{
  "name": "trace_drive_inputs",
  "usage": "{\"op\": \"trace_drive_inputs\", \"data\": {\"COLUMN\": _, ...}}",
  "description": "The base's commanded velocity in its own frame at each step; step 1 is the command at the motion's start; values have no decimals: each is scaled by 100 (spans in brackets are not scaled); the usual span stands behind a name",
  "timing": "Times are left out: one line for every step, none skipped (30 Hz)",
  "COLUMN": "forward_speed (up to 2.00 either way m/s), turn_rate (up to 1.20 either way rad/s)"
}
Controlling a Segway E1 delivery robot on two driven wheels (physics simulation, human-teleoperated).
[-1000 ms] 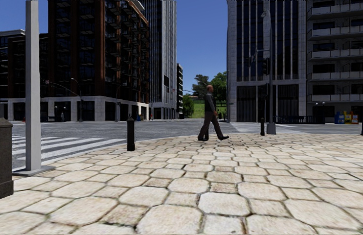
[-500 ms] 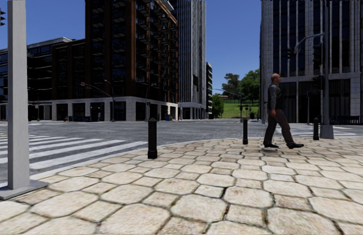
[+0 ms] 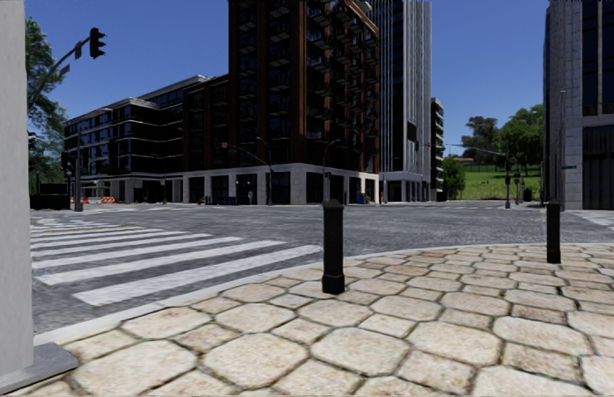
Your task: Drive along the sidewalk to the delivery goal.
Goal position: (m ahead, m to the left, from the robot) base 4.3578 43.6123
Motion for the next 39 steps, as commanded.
{"op": "trace_drive_inputs", "data": {"forward_speed": 200, "turn_rate": 62}}
{"op": "trace_drive_inputs", "data": {"forward_speed": 200, "turn_rate": 62}}
{"op": "trace_drive_inputs", "data": {"forward_speed": 200, "turn_rate": 62}}
{"op": "trace_drive_inputs", "data": {"forward_speed": 200, "turn_rate": 62}}
{"op": "trace_drive_inputs", "data": {"forward_speed": 200, "turn_rate": 55}}
{"op": "trace_drive_inputs", "data": {"forward_speed": 200, "turn_rate": 55}}
{"op": "trace_drive_inputs", "data": {"forward_speed": 200, "turn_rate": 46}}
{"op": "trace_drive_inputs", "data": {"forward_speed": 200, "turn_rate": 42}}
{"op": "trace_drive_inputs", "data": {"forward_speed": 200, "turn_rate": 42}}
{"op": "trace_drive_inputs", "data": {"forward_speed": 200, "turn_rate": 41}}
{"op": "trace_drive_inputs", "data": {"forward_speed": 200, "turn_rate": 41}}
{"op": "trace_drive_inputs", "data": {"forward_speed": 200, "turn_rate": 41}}
{"op": "trace_drive_inputs", "data": {"forward_speed": 200, "turn_rate": 41}}
{"op": "trace_drive_inputs", "data": {"forward_speed": 200, "turn_rate": 41}}
{"op": "trace_drive_inputs", "data": {"forward_speed": 200, "turn_rate": 41}}
{"op": "trace_drive_inputs", "data": {"forward_speed": 200, "turn_rate": 44}}
{"op": "trace_drive_inputs", "data": {"forward_speed": 200, "turn_rate": 44}}
{"op": "trace_drive_inputs", "data": {"forward_speed": 200, "turn_rate": 47}}
{"op": "trace_drive_inputs", "data": {"forward_speed": 200, "turn_rate": 52}}
{"op": "trace_drive_inputs", "data": {"forward_speed": 200, "turn_rate": 55}}
{"op": "trace_drive_inputs", "data": {"forward_speed": 200, "turn_rate": 55}}
{"op": "trace_drive_inputs", "data": {"forward_speed": 200, "turn_rate": 55}}
{"op": "trace_drive_inputs", "data": {"forward_speed": 200, "turn_rate": 55}}
{"op": "trace_drive_inputs", "data": {"forward_speed": 200, "turn_rate": 55}}
{"op": "trace_drive_inputs", "data": {"forward_speed": 200, "turn_rate": 56}}
{"op": "trace_drive_inputs", "data": {"forward_speed": 200, "turn_rate": 56}}
{"op": "trace_drive_inputs", "data": {"forward_speed": 200, "turn_rate": 56}}
{"op": "trace_drive_inputs", "data": {"forward_speed": 200, "turn_rate": 56}}
{"op": "trace_drive_inputs", "data": {"forward_speed": 194, "turn_rate": 56}}
{"op": "trace_drive_inputs", "data": {"forward_speed": 180, "turn_rate": 56}}
{"op": "trace_drive_inputs", "data": {"forward_speed": 168, "turn_rate": 56}}
{"op": "trace_drive_inputs", "data": {"forward_speed": 160, "turn_rate": 56}}
{"op": "trace_drive_inputs", "data": {"forward_speed": 160, "turn_rate": 56}}
{"op": "trace_drive_inputs", "data": {"forward_speed": 150, "turn_rate": 56}}
{"op": "trace_drive_inputs", "data": {"forward_speed": 143, "turn_rate": 56}}
{"op": "trace_drive_inputs", "data": {"forward_speed": 140, "turn_rate": 56}}
{"op": "trace_drive_inputs", "data": {"forward_speed": 140, "turn_rate": 56}}
{"op": "trace_drive_inputs", "data": {"forward_speed": 140, "turn_rate": 56}}
{"op": "trace_drive_inputs", "data": {"forward_speed": 139, "turn_rate": 56}}
